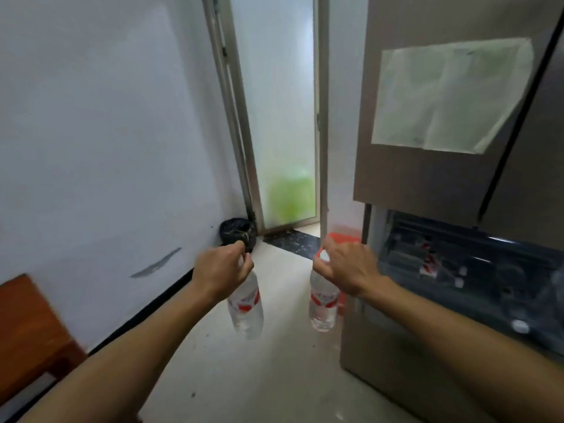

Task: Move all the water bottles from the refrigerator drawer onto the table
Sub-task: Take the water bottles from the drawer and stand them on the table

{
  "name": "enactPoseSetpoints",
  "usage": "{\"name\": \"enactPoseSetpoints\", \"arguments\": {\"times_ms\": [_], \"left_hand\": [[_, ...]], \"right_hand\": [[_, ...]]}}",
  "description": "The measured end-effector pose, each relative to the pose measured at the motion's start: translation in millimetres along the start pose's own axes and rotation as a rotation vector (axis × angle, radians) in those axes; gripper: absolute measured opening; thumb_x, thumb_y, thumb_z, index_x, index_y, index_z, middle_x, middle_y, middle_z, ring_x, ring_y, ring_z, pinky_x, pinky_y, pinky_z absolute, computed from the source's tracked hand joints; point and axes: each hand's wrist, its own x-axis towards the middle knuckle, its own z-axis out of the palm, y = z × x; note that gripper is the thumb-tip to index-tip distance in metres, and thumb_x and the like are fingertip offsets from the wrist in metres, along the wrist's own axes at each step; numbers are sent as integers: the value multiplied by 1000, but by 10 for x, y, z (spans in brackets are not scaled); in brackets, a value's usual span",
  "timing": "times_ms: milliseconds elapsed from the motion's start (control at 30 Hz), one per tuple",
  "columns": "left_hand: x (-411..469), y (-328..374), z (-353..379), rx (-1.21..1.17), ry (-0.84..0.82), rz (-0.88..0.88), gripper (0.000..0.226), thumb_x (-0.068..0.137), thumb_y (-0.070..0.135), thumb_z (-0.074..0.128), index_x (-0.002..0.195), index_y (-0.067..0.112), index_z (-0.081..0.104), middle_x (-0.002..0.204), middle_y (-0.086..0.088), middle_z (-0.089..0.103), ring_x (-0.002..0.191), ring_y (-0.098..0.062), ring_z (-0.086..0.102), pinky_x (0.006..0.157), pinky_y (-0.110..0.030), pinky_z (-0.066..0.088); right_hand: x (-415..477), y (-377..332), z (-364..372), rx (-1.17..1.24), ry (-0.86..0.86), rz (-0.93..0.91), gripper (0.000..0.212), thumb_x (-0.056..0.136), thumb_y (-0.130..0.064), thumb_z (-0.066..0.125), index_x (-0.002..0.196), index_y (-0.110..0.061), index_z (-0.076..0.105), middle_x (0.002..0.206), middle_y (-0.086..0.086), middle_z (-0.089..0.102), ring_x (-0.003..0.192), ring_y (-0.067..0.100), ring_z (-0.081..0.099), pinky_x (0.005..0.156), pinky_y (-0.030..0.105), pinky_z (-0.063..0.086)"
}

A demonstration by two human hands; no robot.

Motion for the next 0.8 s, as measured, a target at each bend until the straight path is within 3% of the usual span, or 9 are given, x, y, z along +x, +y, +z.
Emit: {"name": "enactPoseSetpoints", "arguments": {"times_ms": [133, 233, 300, 500, 633, 800], "left_hand": [[-746, -865, -274, 85, -45, -158, 26, 78, 32, 66, 61, 17, 53, 53, -2, 60, 44, -21, 53, 41, -19, 24], [-1278, -1488, -442, 136, -95, -342, 25, 83, 38, 59, 69, 17, 56, 59, -2, 62, 50, -20, 56, 47, -26, 41], [-1596, -1878, -550, 175, -118, -455, 26, 84, 41, 55, 73, 18, 57, 62, -2, 63, 54, -22, 59, 52, -30, 49], [-2345, -3000, -831, 275, -188, -674, 27, 87, 45, 52, 74, 21, 55, 65, 4, 61, 56, -16, 57, 56, -32, 52], [-2762, -3671, -1020, 322, -213, -820, 27, 87, 46, 49, 76, 21, 51, 65, 3, 60, 58, -19, 58, 55, -31, 48], [-3298, -4300, -1305, 345, -153, -1048, 25, 87, 43, 55, 75, 23, 44, 65, 2, 59, 59, -19, 57, 53, -29, 40]], "right_hand": [[145, -1063, 290, 49, -111, -240, 42, 93, -52, 36, 104, -16, 54, 83, 7, 66, 67, 25, 54, 58, 33, 36], [292, -1868, 488, 115, -137, -400, 40, 94, -52, 37, 102, -17, 54, 88, 6, 67, 64, 21, 50, 55, 29, 31], [407, -2399, 651, 146, -152, -490, 40, 93, -55, 36, 98, -19, 53, 85, 4, 66, 62, 18, 51, 56, 28, 38], [820, -4005, 1183, 245, -189, -733, 40, 92, -57, 36, 94, -20, 50, 76, -1, 63, 60, 15, 56, 55, 26, 43], [1045, -5062, 1461, 306, -227, -865, 56, 86, -68, 21, 96, -20, 49, 74, -1, 64, 59, 16, 59, 63, 34, 53], [1143, -6179, 1509, 330, -271, -1074, 32, 95, -55, 36, 89, -24, 37, 69, -8, 48, 53, 10, 42, 46, 22, 22]]}}
